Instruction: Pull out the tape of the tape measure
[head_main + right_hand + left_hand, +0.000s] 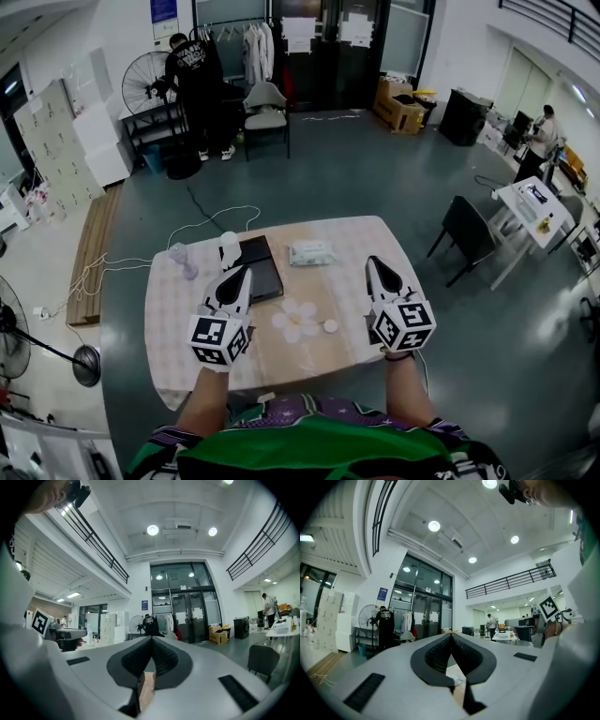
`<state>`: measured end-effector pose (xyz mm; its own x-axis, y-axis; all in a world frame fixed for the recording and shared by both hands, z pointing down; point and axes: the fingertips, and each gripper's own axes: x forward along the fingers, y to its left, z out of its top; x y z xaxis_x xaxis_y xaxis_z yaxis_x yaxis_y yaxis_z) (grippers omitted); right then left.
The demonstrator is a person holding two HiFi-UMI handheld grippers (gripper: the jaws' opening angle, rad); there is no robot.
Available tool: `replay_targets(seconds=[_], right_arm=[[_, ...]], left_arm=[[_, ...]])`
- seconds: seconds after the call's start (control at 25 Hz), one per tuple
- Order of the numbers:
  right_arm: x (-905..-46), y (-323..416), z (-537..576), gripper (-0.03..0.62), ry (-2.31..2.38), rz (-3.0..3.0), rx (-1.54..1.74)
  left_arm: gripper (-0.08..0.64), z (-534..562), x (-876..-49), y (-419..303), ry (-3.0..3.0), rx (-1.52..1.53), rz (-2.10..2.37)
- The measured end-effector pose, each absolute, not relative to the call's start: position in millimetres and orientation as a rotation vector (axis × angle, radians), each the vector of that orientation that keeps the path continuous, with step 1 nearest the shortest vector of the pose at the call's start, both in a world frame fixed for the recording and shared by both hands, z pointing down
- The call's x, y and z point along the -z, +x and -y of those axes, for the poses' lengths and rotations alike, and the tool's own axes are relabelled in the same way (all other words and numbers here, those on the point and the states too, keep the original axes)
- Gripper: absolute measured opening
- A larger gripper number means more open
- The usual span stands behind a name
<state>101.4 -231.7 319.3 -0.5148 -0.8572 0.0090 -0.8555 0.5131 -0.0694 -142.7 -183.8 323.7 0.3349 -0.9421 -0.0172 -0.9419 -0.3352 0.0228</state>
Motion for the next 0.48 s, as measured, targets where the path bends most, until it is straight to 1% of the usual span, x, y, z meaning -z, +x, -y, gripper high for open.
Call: replay_targets(seconds=[0.48], right_arm=[[-321.1,91.3,235.8,0.005,-1.525,-2.716,0.102]], left_arm=[[0.023,183.8,-328.1,-151.1,2.527,0.051,1.823]])
